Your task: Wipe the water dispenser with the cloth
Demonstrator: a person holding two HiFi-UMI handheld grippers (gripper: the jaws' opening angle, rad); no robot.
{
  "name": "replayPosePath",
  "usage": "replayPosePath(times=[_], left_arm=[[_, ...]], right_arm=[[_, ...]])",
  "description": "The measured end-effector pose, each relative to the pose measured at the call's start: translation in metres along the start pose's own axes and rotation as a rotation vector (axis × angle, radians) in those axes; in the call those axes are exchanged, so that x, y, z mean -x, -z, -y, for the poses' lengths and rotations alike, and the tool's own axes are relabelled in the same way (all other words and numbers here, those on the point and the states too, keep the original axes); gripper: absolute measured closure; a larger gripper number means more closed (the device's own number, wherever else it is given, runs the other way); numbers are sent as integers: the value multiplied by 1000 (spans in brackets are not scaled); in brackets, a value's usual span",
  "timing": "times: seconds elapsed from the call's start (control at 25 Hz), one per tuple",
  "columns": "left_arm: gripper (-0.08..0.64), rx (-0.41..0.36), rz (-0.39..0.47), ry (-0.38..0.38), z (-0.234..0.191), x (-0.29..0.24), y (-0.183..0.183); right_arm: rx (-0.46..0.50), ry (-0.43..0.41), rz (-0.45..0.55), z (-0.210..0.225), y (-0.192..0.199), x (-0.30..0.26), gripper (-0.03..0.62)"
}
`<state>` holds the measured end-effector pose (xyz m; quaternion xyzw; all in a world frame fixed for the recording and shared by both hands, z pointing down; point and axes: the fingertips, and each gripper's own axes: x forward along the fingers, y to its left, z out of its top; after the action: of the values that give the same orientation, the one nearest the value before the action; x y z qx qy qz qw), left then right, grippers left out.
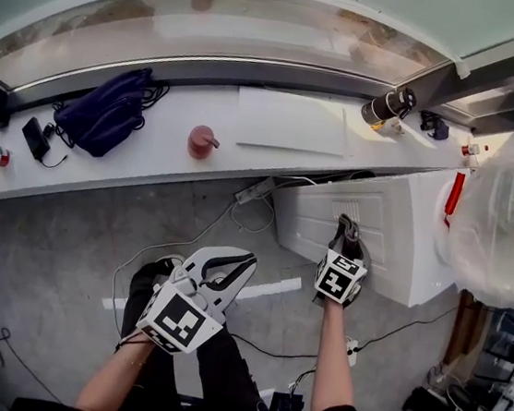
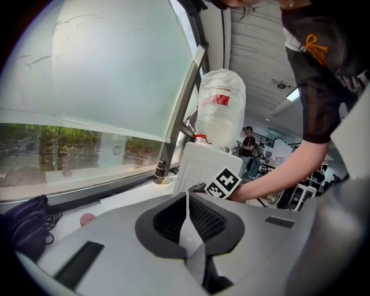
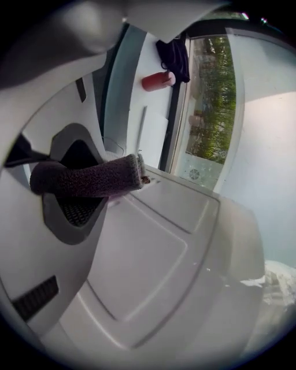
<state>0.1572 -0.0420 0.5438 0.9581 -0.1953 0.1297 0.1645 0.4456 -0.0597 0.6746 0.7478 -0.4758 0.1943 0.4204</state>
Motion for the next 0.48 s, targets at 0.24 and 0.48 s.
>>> replayPosePath(times=[0.24,0.48], left_arm=[[531,44,-7,-59,-17,-7,20],[531,65,-17,-99,-31,-11,42]], right_arm=[[103,-20,-115,-35,43,-51,489],[76,-17,-223,-60,83,-93,488]])
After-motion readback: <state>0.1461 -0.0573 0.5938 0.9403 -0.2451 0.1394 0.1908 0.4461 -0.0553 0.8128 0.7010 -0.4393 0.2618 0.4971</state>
